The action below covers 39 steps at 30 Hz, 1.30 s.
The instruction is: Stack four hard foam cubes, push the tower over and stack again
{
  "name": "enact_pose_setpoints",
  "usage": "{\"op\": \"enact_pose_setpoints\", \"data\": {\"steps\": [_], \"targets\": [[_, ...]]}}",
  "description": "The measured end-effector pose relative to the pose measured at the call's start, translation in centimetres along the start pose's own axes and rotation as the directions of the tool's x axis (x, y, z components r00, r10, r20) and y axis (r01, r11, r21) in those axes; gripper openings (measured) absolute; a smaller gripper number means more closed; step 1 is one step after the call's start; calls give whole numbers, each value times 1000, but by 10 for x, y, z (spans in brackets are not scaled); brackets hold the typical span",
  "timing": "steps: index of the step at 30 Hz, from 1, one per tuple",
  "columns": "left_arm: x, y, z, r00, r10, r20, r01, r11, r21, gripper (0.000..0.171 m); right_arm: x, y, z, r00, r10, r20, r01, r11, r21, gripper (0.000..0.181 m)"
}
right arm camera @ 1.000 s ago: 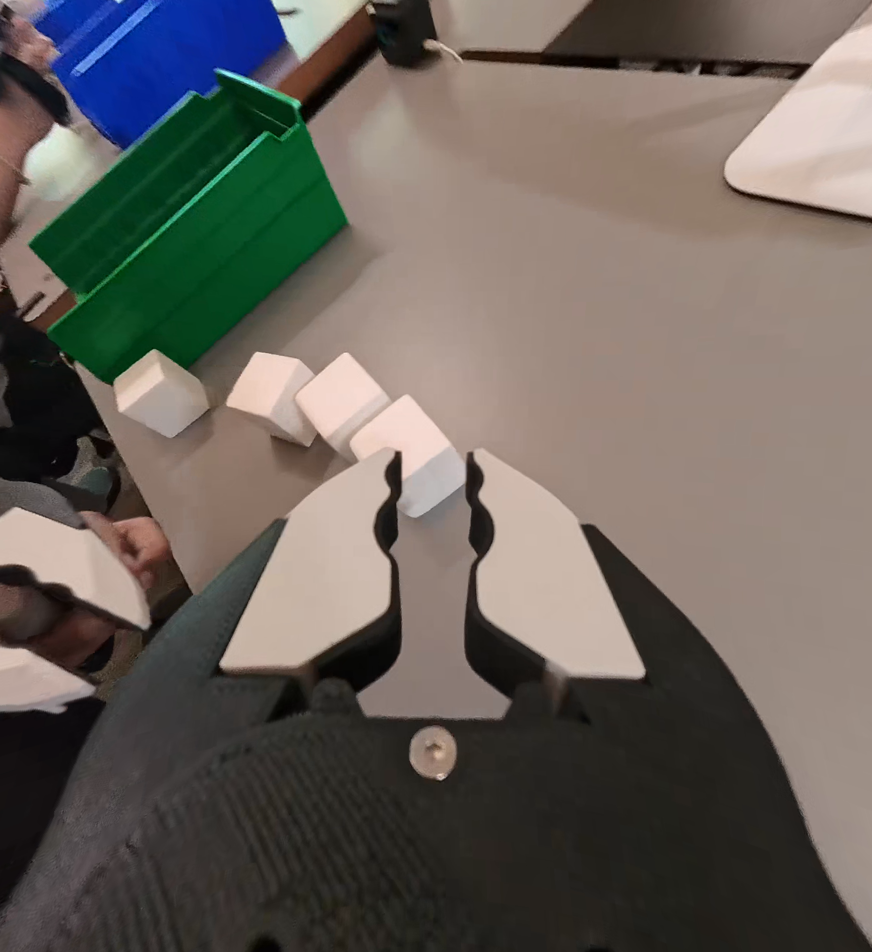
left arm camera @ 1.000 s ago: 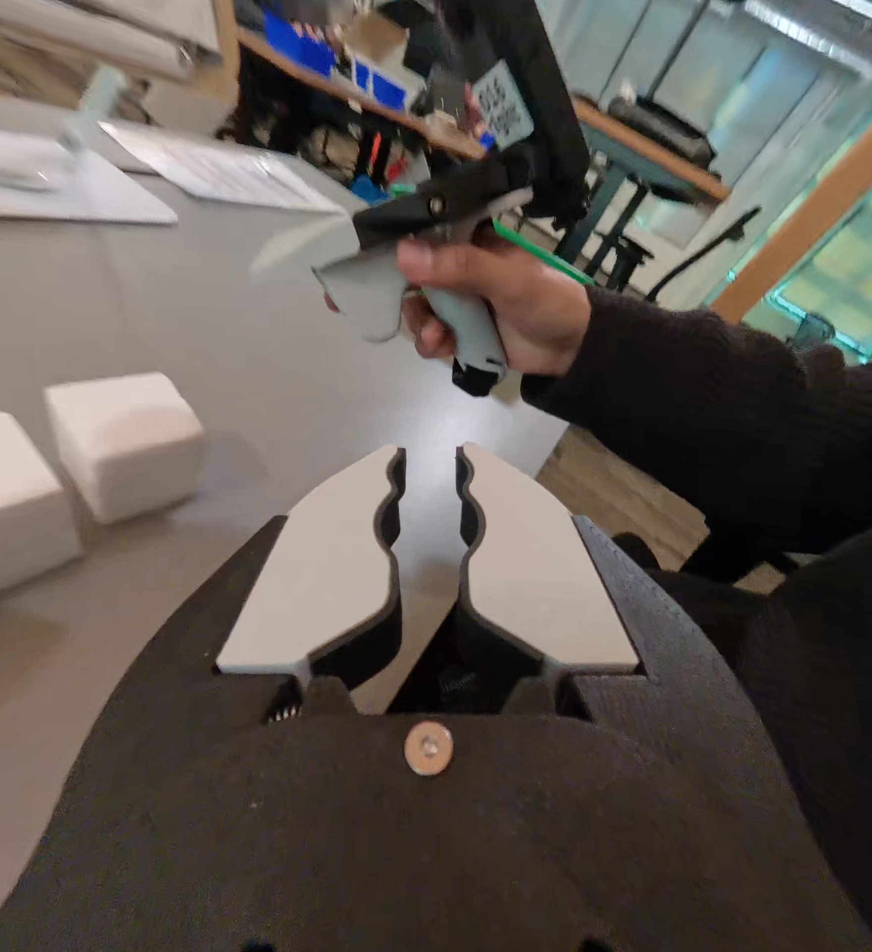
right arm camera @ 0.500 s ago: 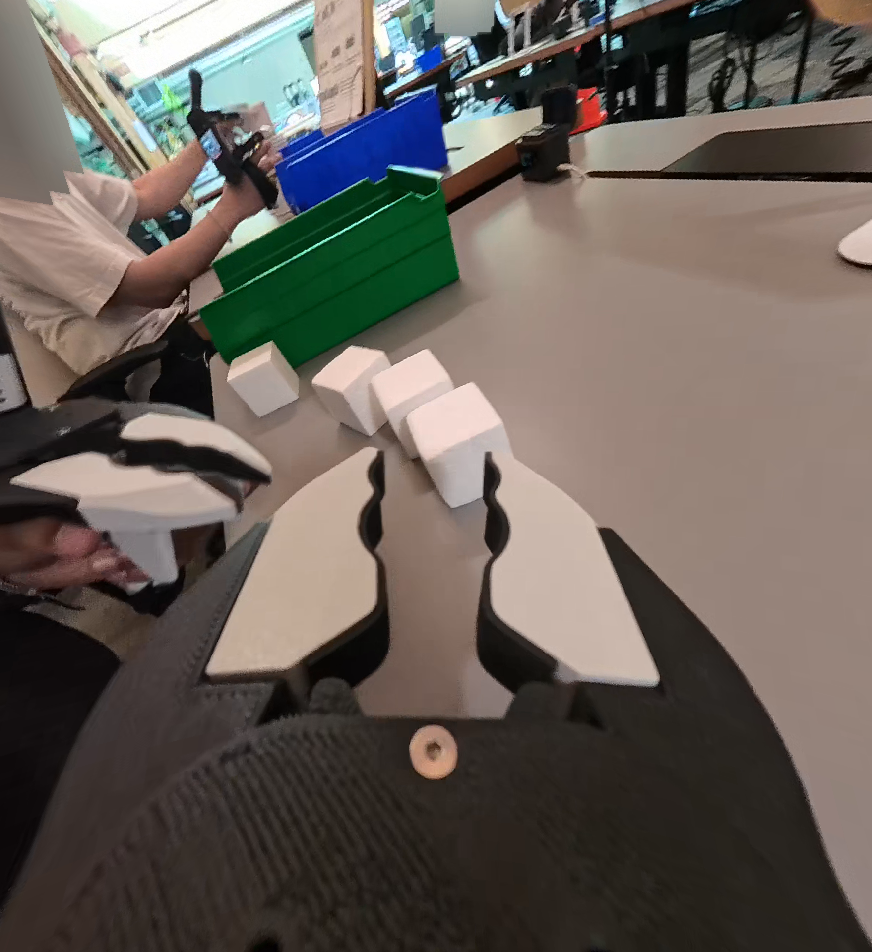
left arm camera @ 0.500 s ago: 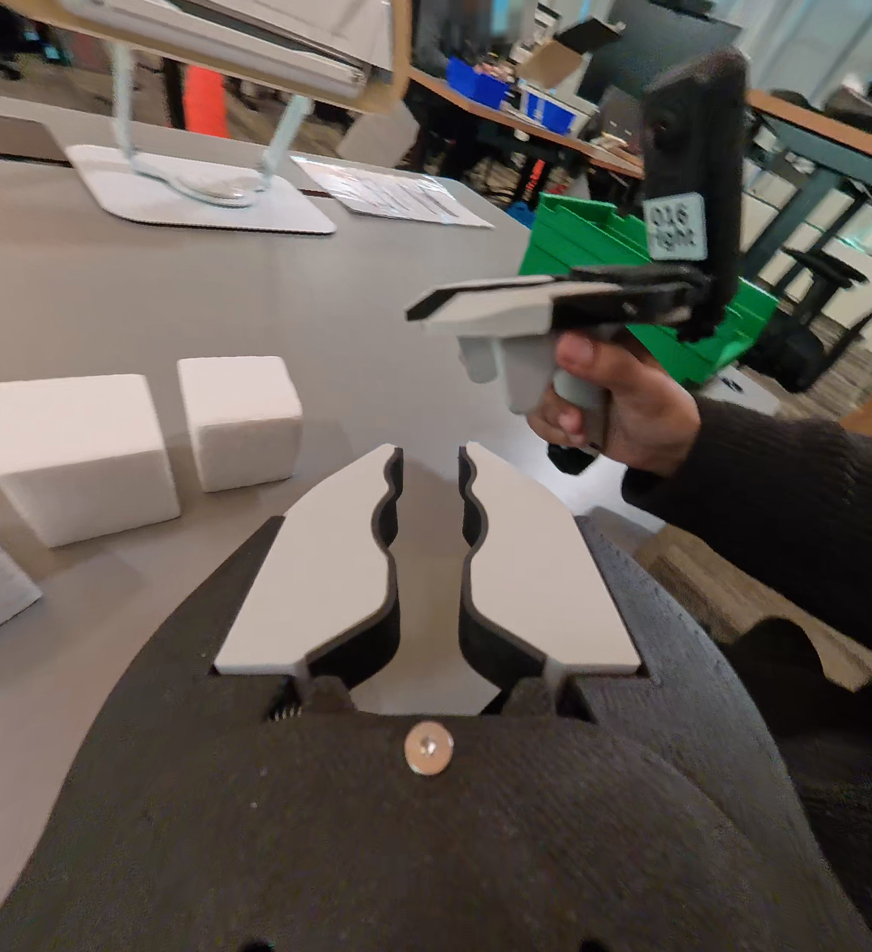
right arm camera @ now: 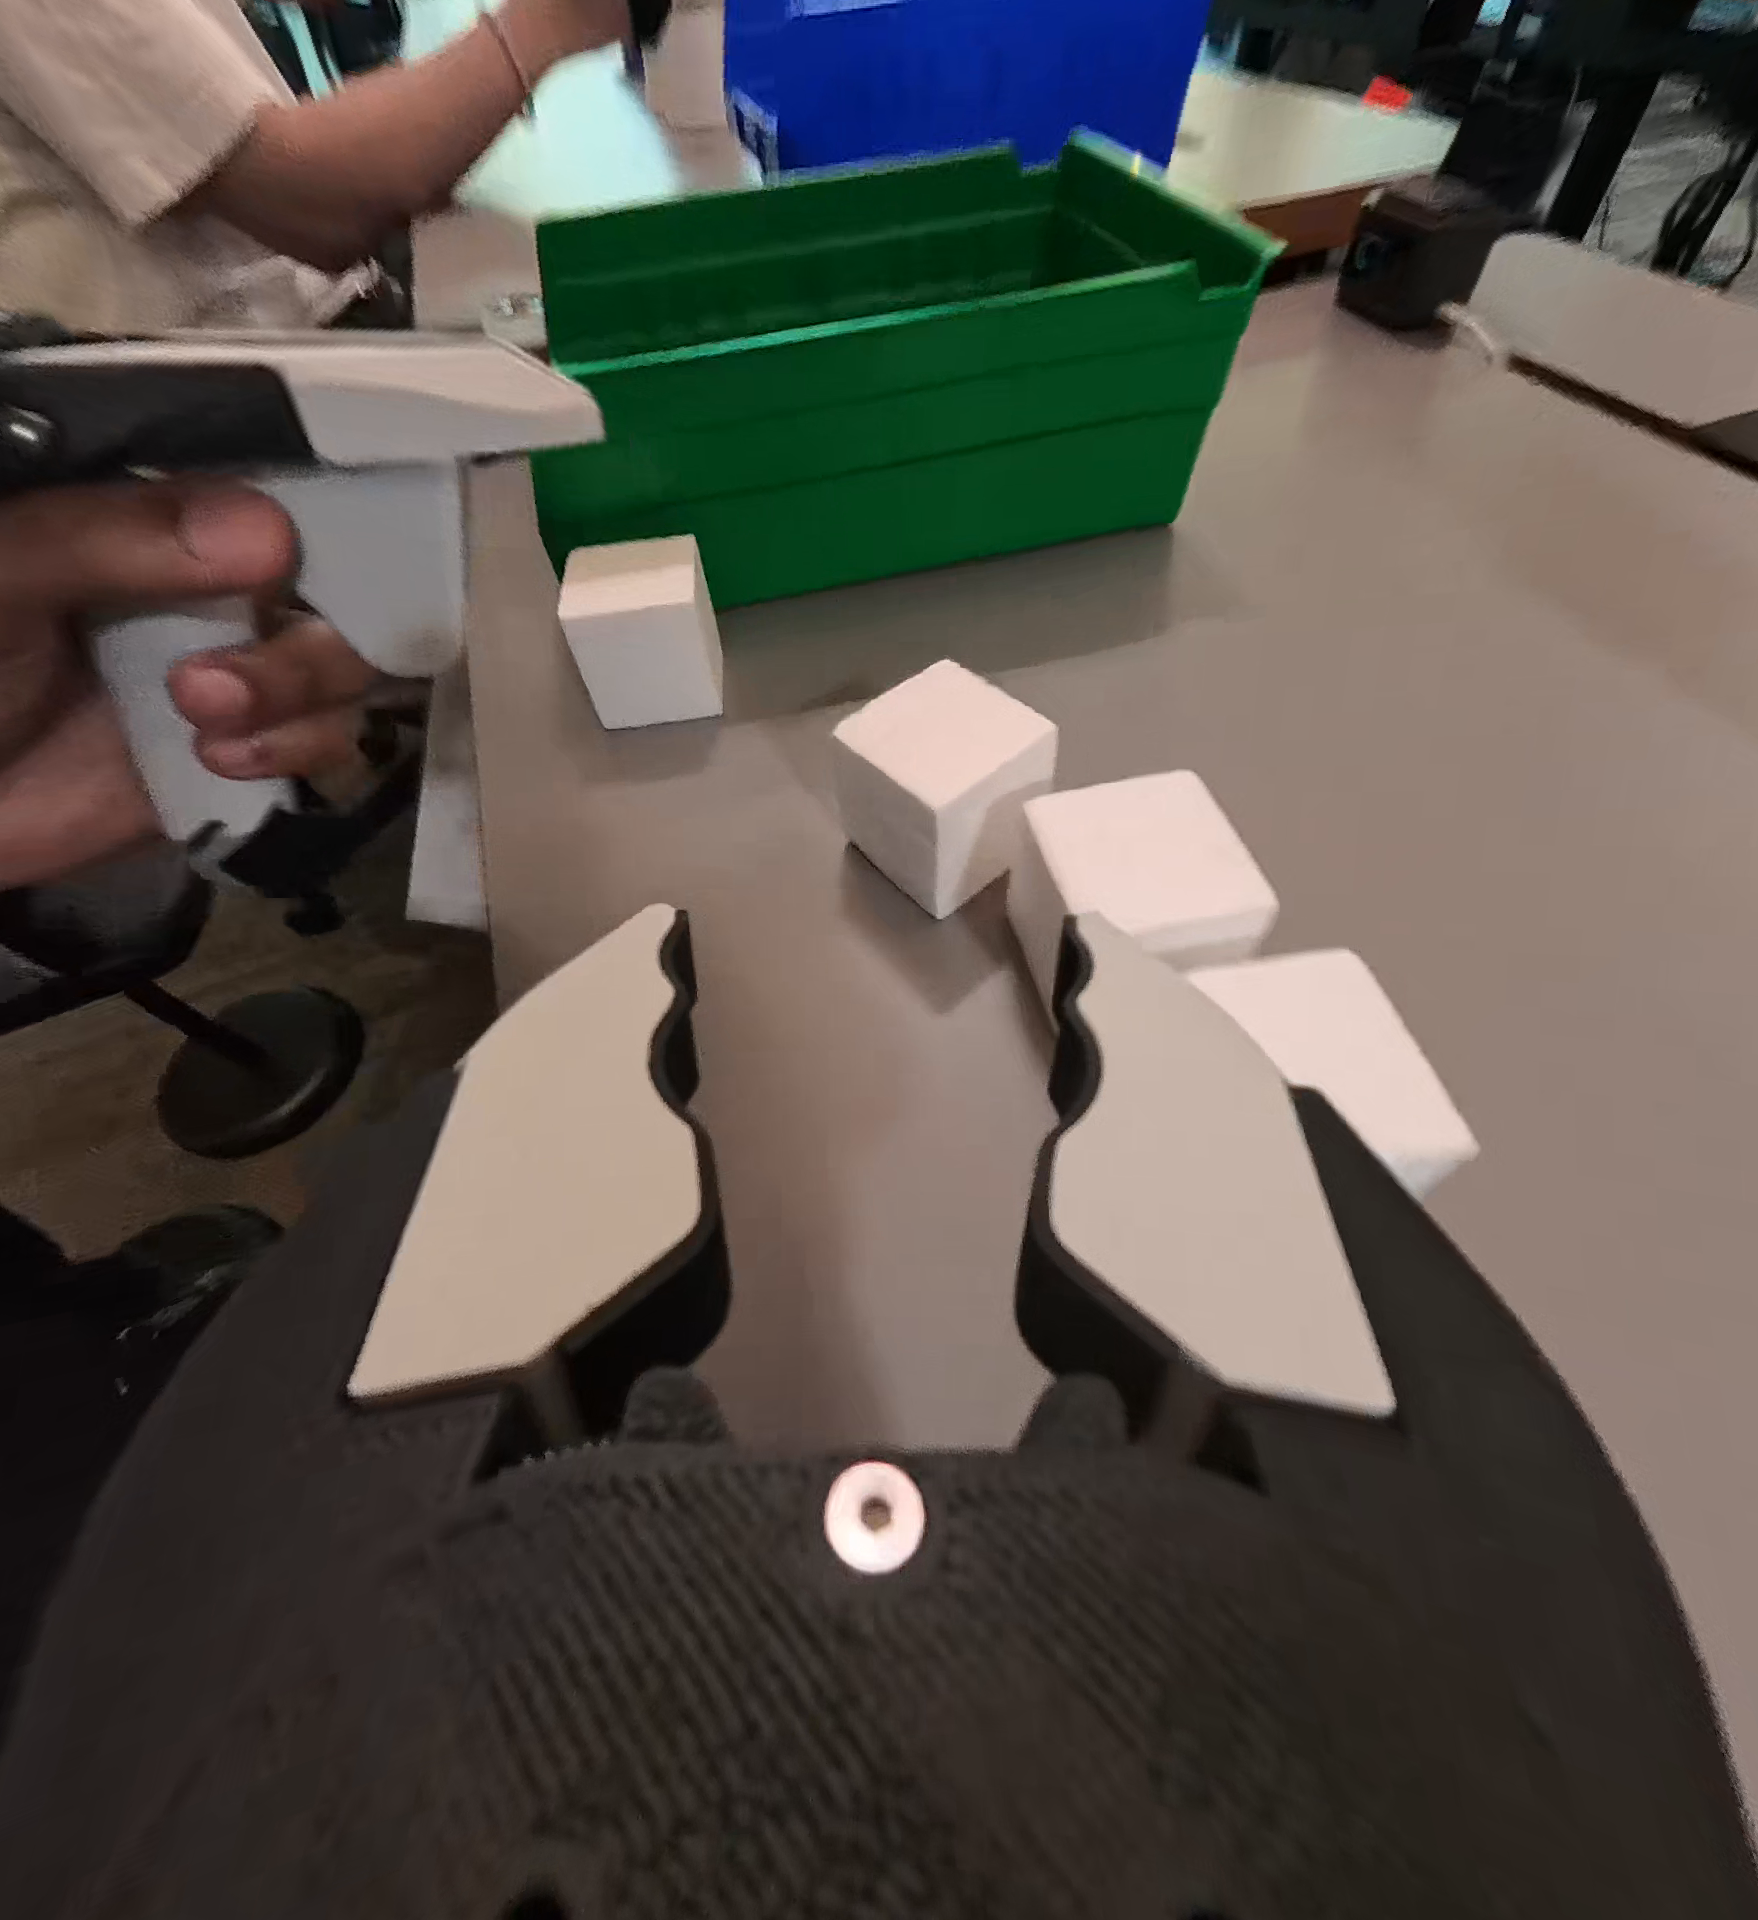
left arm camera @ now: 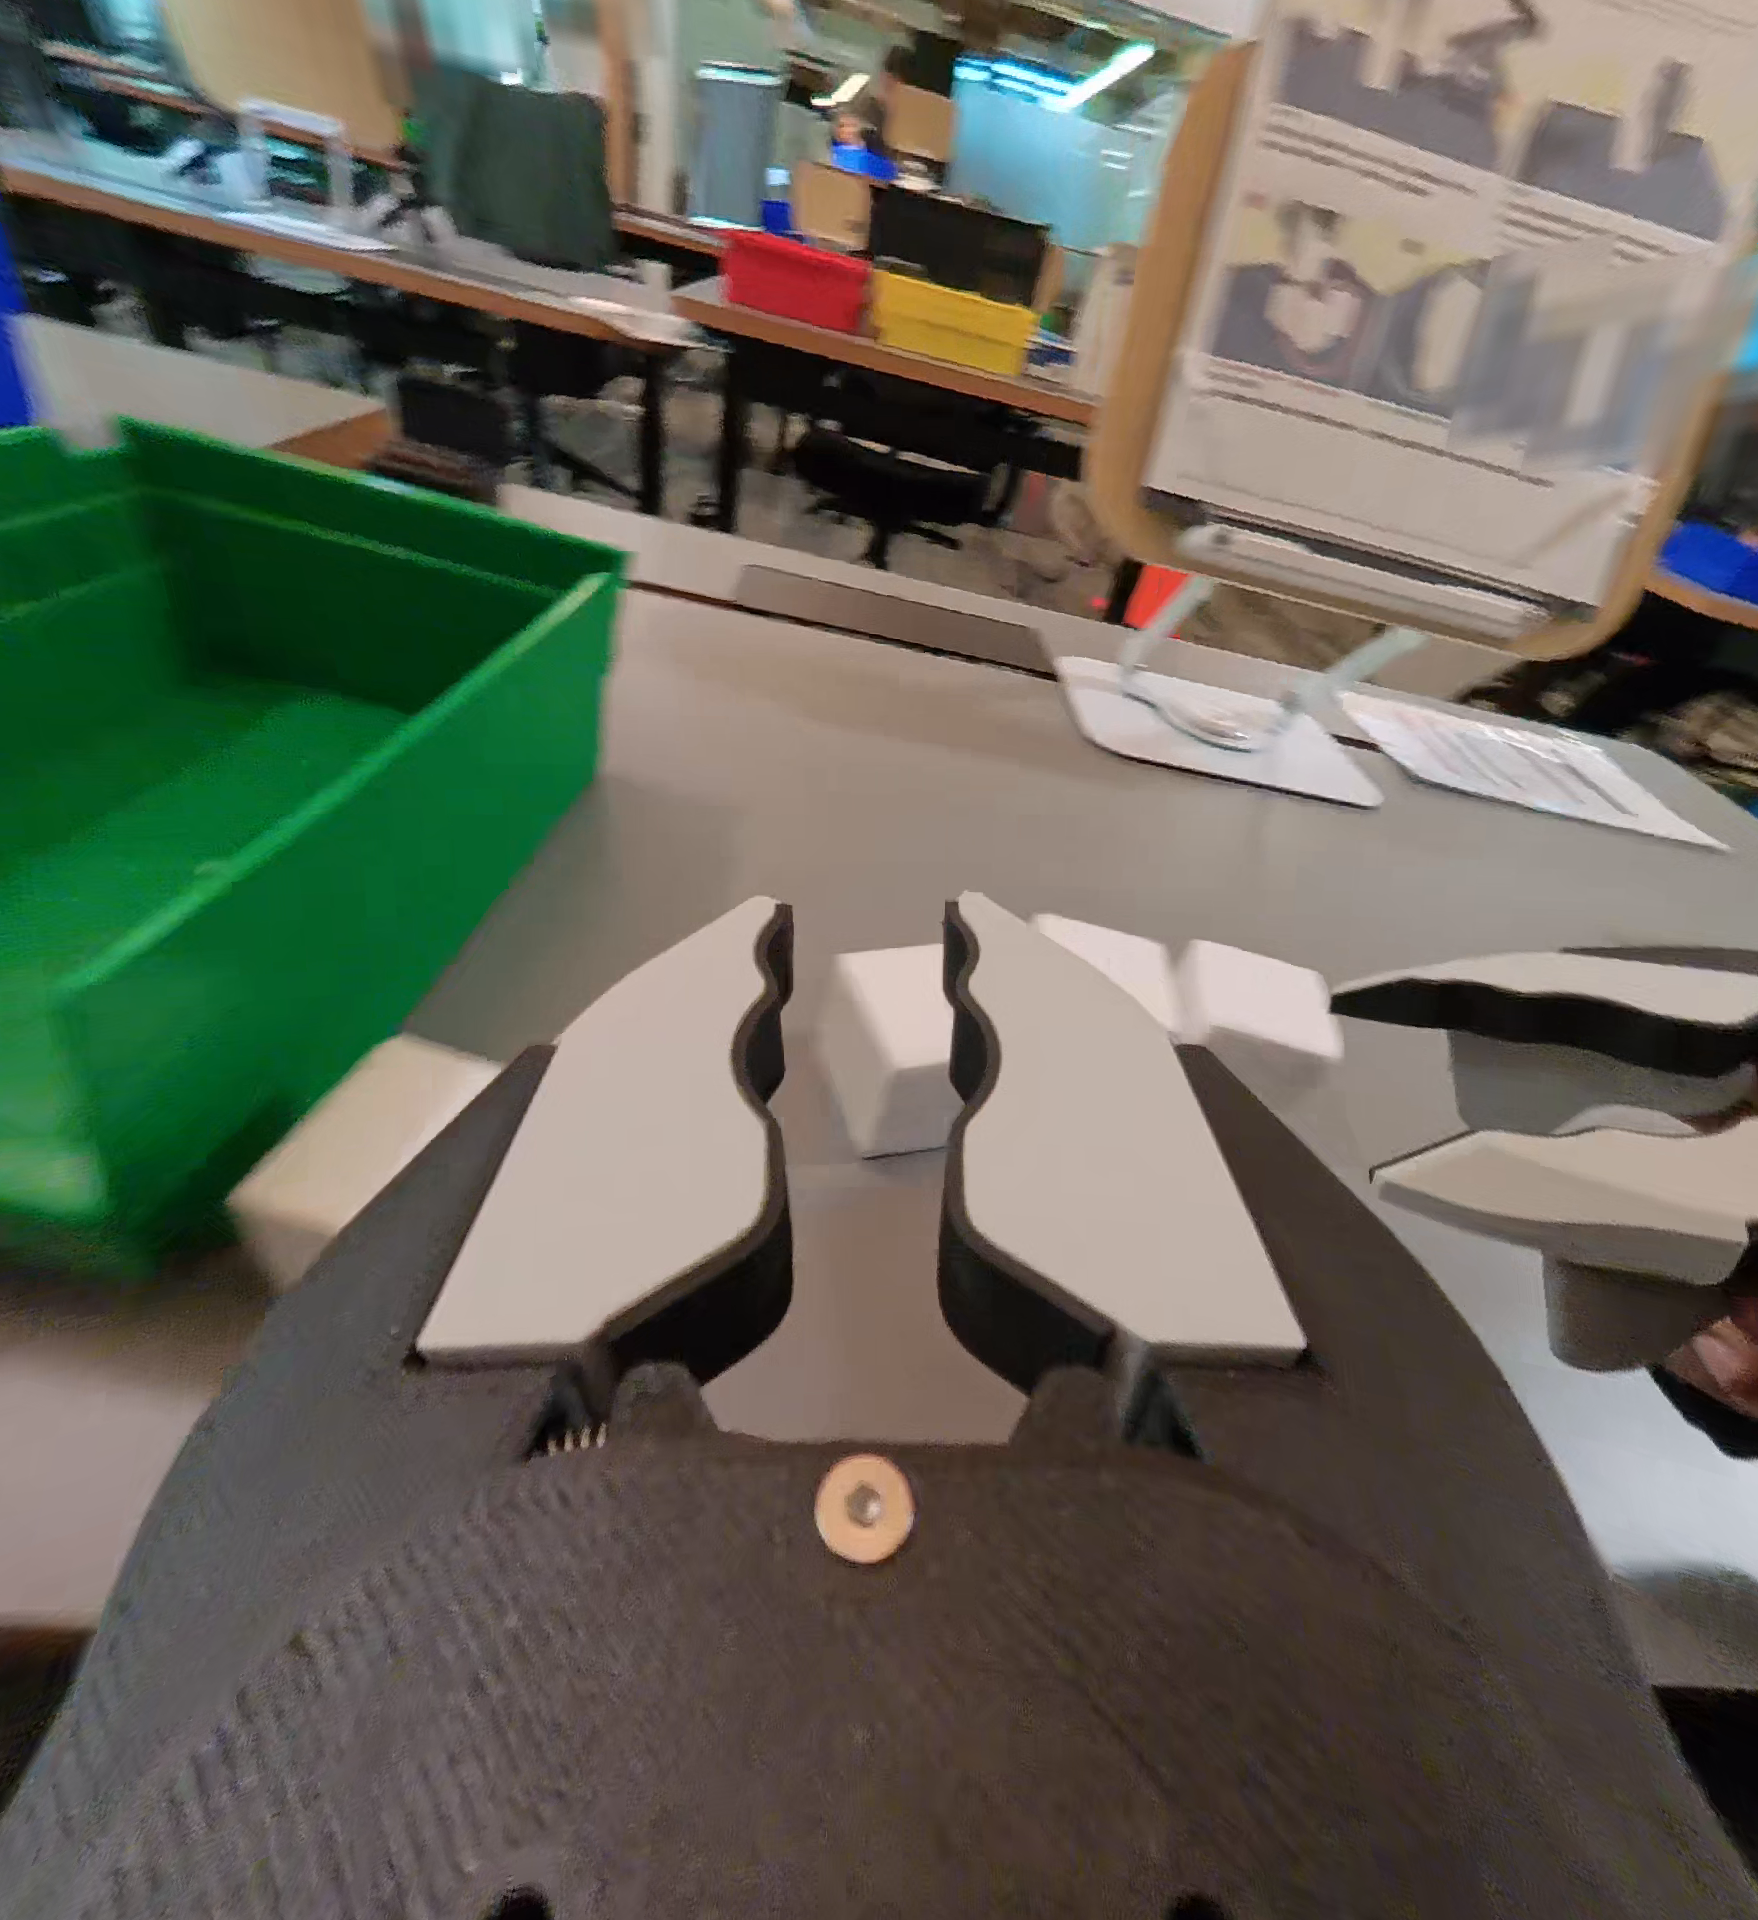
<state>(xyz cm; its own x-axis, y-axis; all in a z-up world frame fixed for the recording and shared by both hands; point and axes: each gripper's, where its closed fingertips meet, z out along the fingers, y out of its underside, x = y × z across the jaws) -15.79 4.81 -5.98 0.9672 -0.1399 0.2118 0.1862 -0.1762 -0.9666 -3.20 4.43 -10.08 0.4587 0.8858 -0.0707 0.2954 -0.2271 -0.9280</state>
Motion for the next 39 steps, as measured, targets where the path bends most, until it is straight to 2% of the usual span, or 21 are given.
{"op": "enact_pose_setpoints", "data": {"steps": [4, 7, 10, 13, 14, 16, 19, 23, 25, 27, 29, 32, 34, 37, 39], "targets": [[-54, -1, -21, 988, 36, 153, -32, 999, -33, 33, -36, -9, 65, 995, 18, 96, -5, 991, -134, 78], [-86, -9, -40, 960, 48, 276, -52, 999, 7, 34, -64, -16, 116, 990, -9, 141, 39, 976, -214, 87], [-110, -13, -56, 936, -1, 351, -20, 998, 55, 35, -81, -22, 161, 991, -58, 119, 84, 970, -228, 84], [-122, -9, -63, 921, -4, 389, -17, 999, 51, 36, -90, -10, 195, 992, -69, 104, 97, 949, -301, 86], [-123, -9, -64, 920, -3, 392, -19, 998, 53, 36, -95, -5, 201, 992, -46, 113, 81, 943, -323, 81], [-122, -10, -63, 922, -2, 386, -24, 998, 60, 36, -99, -2, 202, 994, -11, 112, 49, 939, -340, 57], [-116, -14, -63, 928, 13, 372, -47, 995, 82, 36, -95, -18, 173, 992, -3, 125, 41, 953, -301, 57], [-102, -11, -56, 947, 37, 319, -63, 996, 69, 36, -76, -65, 90, 973, 37, 229, -3, 989, -147, 56], [-83, 1, -44, 974, 55, 221, -59, 998, 14, 30, -34, -82, 46, 986, -10, 167, 20, 998, -59, 56], [-58, 19, -32, 993, 82, 84, -74, 993, -89, 20, 35, -82, 1, 996, -87, -13, 86, 996, -24, 56], [-34, 36, -23, 996, 85, -14, -86, 983, -163, 20, 103, -61, -42, 985, -106, -137, 99, 993, -58, 56], [12, 49, -10, 986, 59, -158, -91, 974, -205, 20, 168, -1, -88, 990, -80, -112, 65, 989, -129, 56], [48, 58, -1, 962, 77, -262, -137, 966, -221, 19, 187, 36, -103, 997, -43, -57, 34, 986, -162, 56], [95, 76, 13, 915, 149, -376, -258, 930, -260, 20, 181, 53, -106, 994, 42, 102, -29, 991, -128, 56], [121, 78, 25, 891, 155, -426, -280, 928, -247, 19, 174, 65, -101, 985, 33, 170, -2, 984, -180, 56]]}}
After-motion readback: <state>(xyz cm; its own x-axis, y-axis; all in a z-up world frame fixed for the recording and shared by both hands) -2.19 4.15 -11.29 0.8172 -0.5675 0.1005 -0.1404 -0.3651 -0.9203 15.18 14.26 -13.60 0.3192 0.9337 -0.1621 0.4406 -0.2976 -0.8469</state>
